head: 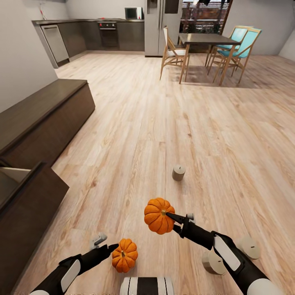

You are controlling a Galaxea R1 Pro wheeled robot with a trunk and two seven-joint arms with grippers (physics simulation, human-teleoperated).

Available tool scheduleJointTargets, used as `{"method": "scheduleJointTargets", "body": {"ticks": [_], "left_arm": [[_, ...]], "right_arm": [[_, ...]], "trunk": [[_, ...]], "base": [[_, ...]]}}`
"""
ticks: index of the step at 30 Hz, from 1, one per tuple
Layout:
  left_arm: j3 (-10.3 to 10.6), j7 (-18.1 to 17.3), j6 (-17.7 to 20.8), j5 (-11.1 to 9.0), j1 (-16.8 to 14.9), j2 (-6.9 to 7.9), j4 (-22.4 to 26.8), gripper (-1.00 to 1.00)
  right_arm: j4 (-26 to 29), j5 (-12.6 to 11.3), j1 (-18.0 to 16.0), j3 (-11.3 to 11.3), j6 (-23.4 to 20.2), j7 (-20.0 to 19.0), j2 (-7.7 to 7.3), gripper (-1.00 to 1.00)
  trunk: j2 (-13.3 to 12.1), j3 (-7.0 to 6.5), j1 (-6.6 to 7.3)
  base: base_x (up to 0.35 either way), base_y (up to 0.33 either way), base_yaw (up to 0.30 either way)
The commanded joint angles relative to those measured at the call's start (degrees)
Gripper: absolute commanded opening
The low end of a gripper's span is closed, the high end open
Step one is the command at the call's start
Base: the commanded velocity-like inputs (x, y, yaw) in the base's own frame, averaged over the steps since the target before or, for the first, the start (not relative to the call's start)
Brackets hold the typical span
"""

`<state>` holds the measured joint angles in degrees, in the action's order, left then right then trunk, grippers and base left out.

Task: Place each of the two pumpkins and all three candles from the living room inside a cabinet in the living room (use any cabinet), then make sure every cabinet is closed, and position the cauldron so it is next to a table in the living room.

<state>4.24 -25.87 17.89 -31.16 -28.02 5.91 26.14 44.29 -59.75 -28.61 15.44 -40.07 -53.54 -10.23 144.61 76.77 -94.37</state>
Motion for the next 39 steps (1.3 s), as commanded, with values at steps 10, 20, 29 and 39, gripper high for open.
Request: {"method": "scheduleJointTargets", "body": {"ticks": [10, 20, 29, 39], "left_arm": [[0.51, 1.58, -0.51, -0.35, -0.01, -0.63, 0.05, 1.0], [0.81, 1.54, -1.88, -0.04, -0.01, -0.77, 0.05, 1.0], [0.91, 1.51, -1.98, 0.18, -0.01, -1.1, 0.08, 1.0], [0.86, 1.37, -1.9, 0.08, -0.01, -0.99, 0.14, 1.0]], "right_arm": [[-0.12, -0.63, -0.04, 0.28, -0.45, 0.18, 0.13, -1.0], [-0.08, -0.63, -0.04, 0.25, -0.37, 0.18, 0.21, -1.0], [0.01, -0.63, -0.04, 0.03, -0.36, 0.1, 0.19, -1.0], [0.01, -0.63, -0.04, -0.06, -0.36, 0.04, 0.17, -1.0]], "trunk": [[0.15, 2.26, -0.24], [0.22, 3.37, -0.37], [0.22, 3.37, -0.37], [0.22, 3.37, -0.37]], "base": [[0.0, 0.0, 0.0], [0.0, 0.0, 0.0], [0.0, -0.016, 0.0], [0.0, -0.009, 0.0]]}}
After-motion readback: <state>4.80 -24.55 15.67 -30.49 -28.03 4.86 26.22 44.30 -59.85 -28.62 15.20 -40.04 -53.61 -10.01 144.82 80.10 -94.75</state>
